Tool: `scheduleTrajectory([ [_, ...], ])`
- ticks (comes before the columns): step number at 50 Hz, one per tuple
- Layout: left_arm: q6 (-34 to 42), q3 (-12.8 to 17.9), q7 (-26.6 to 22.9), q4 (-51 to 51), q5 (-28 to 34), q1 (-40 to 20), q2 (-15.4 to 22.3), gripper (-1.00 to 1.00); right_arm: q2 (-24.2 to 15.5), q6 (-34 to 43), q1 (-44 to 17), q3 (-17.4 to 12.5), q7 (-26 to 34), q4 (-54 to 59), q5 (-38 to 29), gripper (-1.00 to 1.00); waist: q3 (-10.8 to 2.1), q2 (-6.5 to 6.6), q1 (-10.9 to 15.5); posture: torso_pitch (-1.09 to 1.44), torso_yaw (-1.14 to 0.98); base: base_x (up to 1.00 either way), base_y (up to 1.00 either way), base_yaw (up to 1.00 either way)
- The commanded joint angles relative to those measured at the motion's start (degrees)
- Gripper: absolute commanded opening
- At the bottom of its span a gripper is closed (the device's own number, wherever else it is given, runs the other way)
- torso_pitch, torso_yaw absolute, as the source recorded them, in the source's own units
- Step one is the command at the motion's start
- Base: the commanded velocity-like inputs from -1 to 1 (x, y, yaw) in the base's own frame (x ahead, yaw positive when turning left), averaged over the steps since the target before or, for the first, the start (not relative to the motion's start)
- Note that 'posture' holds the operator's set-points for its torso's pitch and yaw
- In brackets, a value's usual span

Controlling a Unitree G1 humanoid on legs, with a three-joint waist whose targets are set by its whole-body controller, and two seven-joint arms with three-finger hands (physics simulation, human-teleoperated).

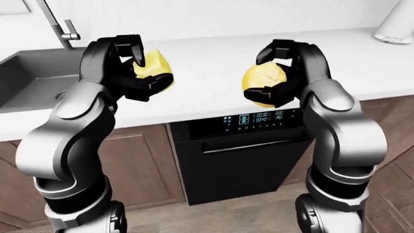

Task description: Place the bread and cheese on the cutting board.

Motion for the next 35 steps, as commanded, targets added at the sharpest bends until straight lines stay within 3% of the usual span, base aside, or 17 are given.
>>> scheduleTrajectory([
  [1,-1.83,0.43,0.12,-1.62,0.03,-2.15,0.51,-0.99,-0.63,-1.54,-1.45,-0.64,-0.24,-1.11,-0.16,-1.00,-1.65,0.53,-0.45,0.00,0.00,0.00,0.10,0.00],
  [4,-1.92,0.50,0.09,-1.70,0.02,-1.85,0.53,-0.99,-0.60,-1.41,-1.46,-0.55,-0.33,-1.18,-0.14,-1.00,-1.31,-0.66,-0.67,0.00,0.00,0.00,0.10,0.00],
  [8,-2.20,0.34,0.00,-1.32,0.04,-2.01,0.63,-0.99,-1.06,-1.47,-1.80,-0.77,-0.19,-0.76,-0.13,-1.00,-1.26,1.26,-0.62,0.00,0.00,0.00,0.13,0.00],
  [12,-1.63,0.37,0.15,-1.46,-0.11,-2.61,0.61,-0.99,-1.36,-1.01,-1.94,-0.84,-0.02,-1.04,-0.13,-1.00,-1.48,4.87,-0.31,0.00,0.00,0.00,0.17,0.00],
  [13,-1.57,0.39,0.21,-1.53,-0.15,-2.62,0.55,-0.99,-1.45,-0.49,-2.19,-0.82,0.02,-1.39,-0.15,-1.00,-1.92,3.63,-0.39,0.00,0.00,0.00,0.16,0.00],
  [14,-1.51,0.40,0.25,-1.60,-0.17,-2.63,0.53,-0.98,-1.47,-0.39,-2.21,-0.80,0.03,-1.46,-0.16,-1.00,-1.68,4.09,-0.63,0.00,0.00,0.00,0.17,0.00],
  [16,-1.54,0.45,0.26,-1.62,-0.24,-2.62,0.56,-0.99,-1.39,-0.83,-1.91,-0.86,0.03,-1.34,-0.13,-1.00,-2.18,3.70,-0.81,0.00,0.00,0.01,0.21,0.00],
  [19,-1.82,0.43,0.19,-1.45,-0.23,-2.41,0.60,-0.98,-1.10,-1.15,-1.56,-0.83,-0.15,-1.31,-0.14,-1.00,-1.52,0.75,-0.83,0.00,0.00,0.03,0.31,0.00],
  [21,-1.94,0.42,0.19,-1.40,-0.21,-2.29,0.62,-0.98,-1.03,-1.31,-1.21,-0.92,-0.22,-1.47,-0.10,-1.00,-1.95,-2.69,-0.71,0.00,0.00,0.04,0.33,0.00],
  [22,-1.95,0.41,0.18,-1.44,-0.22,-2.24,0.60,-0.98,-1.02,-1.26,-1.20,-0.89,-0.25,-1.53,-0.10,-1.00,-1.78,-1.81,-0.92,0.00,0.00,0.03,0.33,0.00],
  [25,-2.09,0.26,0.24,-1.49,-0.15,-2.05,0.46,-0.99,-1.15,-0.98,-1.18,-0.91,-0.20,-1.86,-0.07,-1.00,-2.63,-2.40,-0.32,0.00,0.00,0.03,0.33,0.00],
  [27,-2.06,0.26,0.25,-1.49,-0.13,-2.11,0.44,-0.98,-1.19,-1.04,-1.09,-0.95,-0.21,-1.89,-0.06,-1.00,-2.66,-1.82,-0.04,0.00,0.00,0.04,0.32,0.00],
  [31,-2.05,0.25,0.23,-1.51,-0.09,-2.10,0.46,-0.98,-1.18,-0.73,-1.37,-0.76,-0.27,-1.93,-0.09,-1.00,-1.66,0.78,-0.20,0.00,0.00,0.04,0.34,0.00],
  [33,-1.86,0.41,0.22,-1.52,-0.16,-2.35,0.56,-0.98,-1.25,-0.50,-1.58,-0.77,-0.24,-1.99,-0.12,-1.00,-1.95,3.19,-0.59,0.00,0.00,0.03,0.35,0.00],
  [34,-1.89,0.42,0.21,-1.48,-0.15,-2.34,0.59,-0.98,-1.25,-0.46,-1.58,-0.79,-0.23,-2.03,-0.12,-1.00,-2.57,5.16,-0.76,0.00,0.00,0.04,0.36,0.00],
  [35,-1.95,0.37,0.22,-1.49,-0.12,-2.22,0.59,-0.98,-1.25,-0.71,-1.33,-0.83,-0.19,-1.99,-0.10,-1.00,-4.09,7.22,-1.08,0.00,0.00,0.04,0.36,0.00],
])
